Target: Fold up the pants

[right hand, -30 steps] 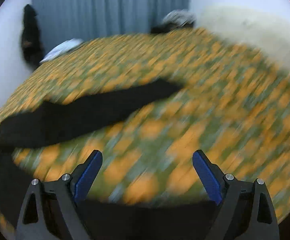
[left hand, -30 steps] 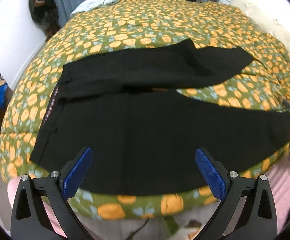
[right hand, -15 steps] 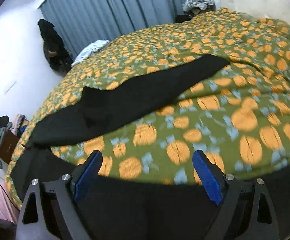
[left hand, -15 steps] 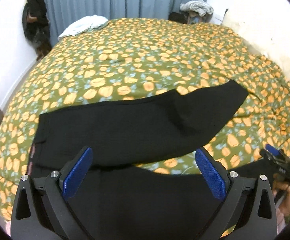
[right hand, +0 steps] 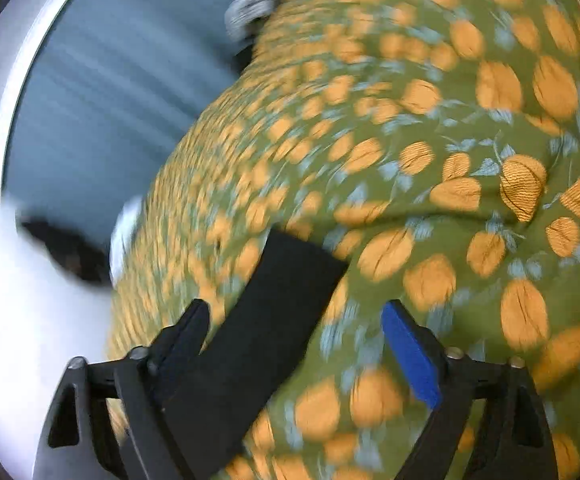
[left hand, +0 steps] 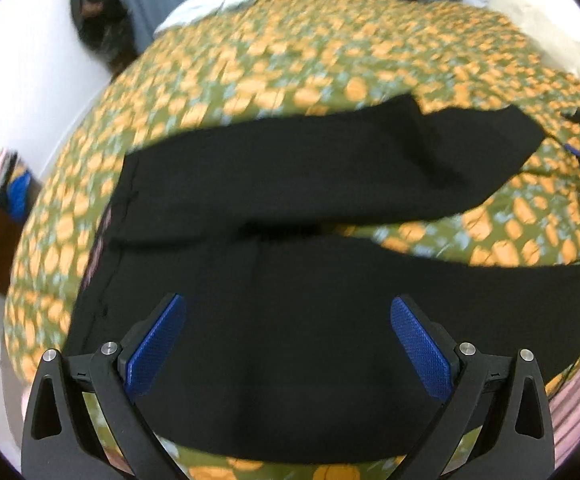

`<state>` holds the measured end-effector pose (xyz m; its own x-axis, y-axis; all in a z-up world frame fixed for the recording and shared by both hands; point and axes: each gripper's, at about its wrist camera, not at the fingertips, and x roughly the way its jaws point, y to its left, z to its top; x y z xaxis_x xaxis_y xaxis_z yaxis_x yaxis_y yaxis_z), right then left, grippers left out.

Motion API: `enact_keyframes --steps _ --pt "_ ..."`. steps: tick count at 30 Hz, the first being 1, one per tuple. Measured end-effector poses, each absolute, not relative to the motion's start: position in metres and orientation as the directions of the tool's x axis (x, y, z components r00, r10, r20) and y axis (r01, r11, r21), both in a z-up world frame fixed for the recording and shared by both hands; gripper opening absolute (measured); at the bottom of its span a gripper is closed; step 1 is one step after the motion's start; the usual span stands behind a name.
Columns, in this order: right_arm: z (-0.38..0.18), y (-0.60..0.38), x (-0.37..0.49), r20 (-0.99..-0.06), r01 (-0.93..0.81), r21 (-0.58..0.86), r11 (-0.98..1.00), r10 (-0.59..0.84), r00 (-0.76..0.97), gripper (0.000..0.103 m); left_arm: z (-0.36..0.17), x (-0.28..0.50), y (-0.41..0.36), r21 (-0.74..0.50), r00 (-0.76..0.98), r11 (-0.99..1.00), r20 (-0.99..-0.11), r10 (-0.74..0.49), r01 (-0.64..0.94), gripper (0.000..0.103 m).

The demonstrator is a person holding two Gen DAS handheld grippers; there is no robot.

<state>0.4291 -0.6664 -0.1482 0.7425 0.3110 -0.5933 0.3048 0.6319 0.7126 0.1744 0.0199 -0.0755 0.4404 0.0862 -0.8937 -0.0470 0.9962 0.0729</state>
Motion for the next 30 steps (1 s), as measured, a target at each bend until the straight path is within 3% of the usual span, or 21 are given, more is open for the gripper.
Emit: enact_keyframes --steps 2,4,6,7,8,9,13,18,20,21,23,26,28,30 --pt "-0.159 -0.662 0.454 -0.595 0.293 0.728 0.619 0.360 0.719 0.070 -0.085 0.175 0.022 0.074 0.406 0.995 -0.909 0.092 -0.061 0.102" --pt "-0.169 -0.649 0.478 -0.678 0.319 0.659 0.681 0.355 0.644 0.064 -0.091 0.178 0.021 0.080 0.385 0.995 -0.918 0.099 -0.064 0.102" --pt "-0.174 -0.640 0.491 -0.725 0.342 0.603 0.720 0.316 0.612 0.063 -0.094 0.182 0.016 0.081 0.378 0.995 -0.921 0.097 -0.057 0.102" --pt "-0.177 -0.638 0.495 -0.736 0.353 0.591 0.726 0.305 0.604 0.055 -0.095 0.183 0.013 0.080 0.377 0.995 -0.921 0.094 -0.052 0.102" --pt "-0.175 -0.637 0.495 -0.740 0.359 0.581 0.731 0.290 0.607 0.024 -0.096 0.186 0.010 0.079 0.377 0.996 -0.922 0.090 -0.046 0.102" --pt "-0.170 -0.636 0.491 -0.728 0.351 0.583 0.733 0.279 0.627 0.019 -0.097 0.188 0.006 0.079 0.377 0.996 -0.922 0.086 -0.034 0.102" --pt "-0.148 -0.636 0.445 -0.723 0.337 0.497 0.800 0.165 0.671 0.018 -0.101 0.196 -0.006 0.073 0.391 0.997 -0.918 0.063 0.011 0.102" --pt "-0.168 -0.654 0.403 -0.810 0.437 0.350 0.828 0.033 0.586 0.022 -0.106 0.230 -0.022 0.076 0.438 0.995 -0.898 0.043 0.058 0.102" --pt "-0.150 -0.635 0.398 -0.812 0.461 0.158 0.873 -0.151 0.564 0.049 -0.103 0.255 -0.025 0.110 0.483 0.993 -0.873 0.074 0.046 0.102" --pt "-0.139 -0.619 0.394 -0.786 0.440 0.115 0.891 -0.189 0.589 0.056 -0.101 0.274 -0.024 0.118 0.510 0.993 -0.855 0.092 0.020 0.102" --pt "-0.122 -0.575 0.402 -0.755 0.313 0.143 0.939 -0.101 0.648 0.067 -0.098 0.301 -0.020 0.118 0.553 0.993 -0.826 0.113 -0.027 0.102" --pt "-0.111 -0.468 0.427 -0.741 -0.026 0.247 0.969 0.206 0.639 0.077 -0.114 0.349 -0.012 0.160 0.593 0.981 -0.781 0.196 -0.114 0.102" --pt "-0.121 -0.382 0.439 -0.733 -0.248 0.361 0.899 0.438 0.520 0.080 -0.135 0.366 -0.003 0.197 0.555 0.968 -0.793 0.250 -0.154 0.102" --pt "-0.143 -0.312 0.442 -0.738 -0.375 0.453 0.809 0.576 0.352 0.080 -0.160 0.373 0.012 0.214 0.479 0.961 -0.834 0.272 -0.174 0.102"
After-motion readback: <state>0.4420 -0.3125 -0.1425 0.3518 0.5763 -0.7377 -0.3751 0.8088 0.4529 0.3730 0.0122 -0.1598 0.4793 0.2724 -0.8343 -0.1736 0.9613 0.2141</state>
